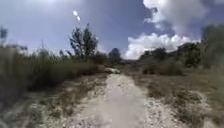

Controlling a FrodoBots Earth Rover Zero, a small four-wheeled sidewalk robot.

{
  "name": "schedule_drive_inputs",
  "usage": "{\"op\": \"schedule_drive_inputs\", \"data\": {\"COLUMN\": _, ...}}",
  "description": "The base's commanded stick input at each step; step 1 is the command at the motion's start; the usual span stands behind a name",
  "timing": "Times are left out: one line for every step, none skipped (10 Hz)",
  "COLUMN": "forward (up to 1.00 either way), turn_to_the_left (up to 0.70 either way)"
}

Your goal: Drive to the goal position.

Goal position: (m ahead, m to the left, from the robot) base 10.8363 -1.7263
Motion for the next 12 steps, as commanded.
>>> {"op": "schedule_drive_inputs", "data": {"forward": 0.85, "turn_to_the_left": 0.0}}
{"op": "schedule_drive_inputs", "data": {"forward": 0.85, "turn_to_the_left": 0.0}}
{"op": "schedule_drive_inputs", "data": {"forward": 0.85, "turn_to_the_left": 0.0}}
{"op": "schedule_drive_inputs", "data": {"forward": 0.85, "turn_to_the_left": 0.0}}
{"op": "schedule_drive_inputs", "data": {"forward": 0.85, "turn_to_the_left": 0.0}}
{"op": "schedule_drive_inputs", "data": {"forward": 0.85, "turn_to_the_left": 0.0}}
{"op": "schedule_drive_inputs", "data": {"forward": 0.85, "turn_to_the_left": 0.0}}
{"op": "schedule_drive_inputs", "data": {"forward": 0.85, "turn_to_the_left": 0.0}}
{"op": "schedule_drive_inputs", "data": {"forward": 0.85, "turn_to_the_left": 0.0}}
{"op": "schedule_drive_inputs", "data": {"forward": 0.85, "turn_to_the_left": 0.0}}
{"op": "schedule_drive_inputs", "data": {"forward": 0.85, "turn_to_the_left": -0.26}}
{"op": "schedule_drive_inputs", "data": {"forward": 0.85, "turn_to_the_left": -0.34}}
